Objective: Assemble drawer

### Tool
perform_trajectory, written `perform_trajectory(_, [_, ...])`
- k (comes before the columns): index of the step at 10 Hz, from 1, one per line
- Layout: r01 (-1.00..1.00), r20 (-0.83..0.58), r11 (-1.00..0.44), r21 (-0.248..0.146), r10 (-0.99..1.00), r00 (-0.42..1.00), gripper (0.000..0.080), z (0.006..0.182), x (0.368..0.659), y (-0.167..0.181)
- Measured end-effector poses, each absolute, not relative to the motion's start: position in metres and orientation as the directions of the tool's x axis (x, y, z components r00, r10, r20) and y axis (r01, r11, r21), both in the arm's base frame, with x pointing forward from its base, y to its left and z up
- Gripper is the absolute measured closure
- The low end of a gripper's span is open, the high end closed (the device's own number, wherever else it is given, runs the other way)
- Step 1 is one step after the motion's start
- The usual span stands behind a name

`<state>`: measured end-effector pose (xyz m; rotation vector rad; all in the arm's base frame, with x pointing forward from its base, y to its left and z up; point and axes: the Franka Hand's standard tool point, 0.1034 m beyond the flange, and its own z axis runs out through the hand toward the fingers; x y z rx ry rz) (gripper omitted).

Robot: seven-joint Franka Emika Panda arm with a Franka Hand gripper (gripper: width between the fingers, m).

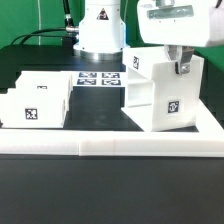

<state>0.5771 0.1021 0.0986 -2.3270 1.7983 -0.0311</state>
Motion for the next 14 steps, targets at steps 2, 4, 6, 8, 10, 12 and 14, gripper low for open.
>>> perform_trajectory(2, [-0.983,-0.150,-0.095,-0.155,-0.982,0.118,0.0755,0.098,0.588,0.100])
perform_trajectory(4, [-0.986,-0.163,-0.049,-0.157,-0.984,0.074,0.0754,0.099,0.601,0.099])
perform_trajectory(6, [-0.986,-0.168,-0.046,-0.159,-0.983,0.073,0.0754,0.099,0.617,0.099])
perform_trajectory(8, [-0.986,-0.172,-0.043,-0.161,-0.983,0.071,0.0754,0.099,0.632,0.099])
perform_trajectory(10, [-0.986,-0.176,-0.026,-0.166,-0.983,0.056,0.0754,0.099,0.646,0.098])
perform_trajectory(12, [-0.989,-0.184,0.009,-0.145,-0.983,0.018,0.0754,0.099,0.649,0.099])
perform_trajectory(14, [-0.990,-0.182,0.006,-0.140,-0.983,0.020,0.0754,0.099,0.648,0.098])
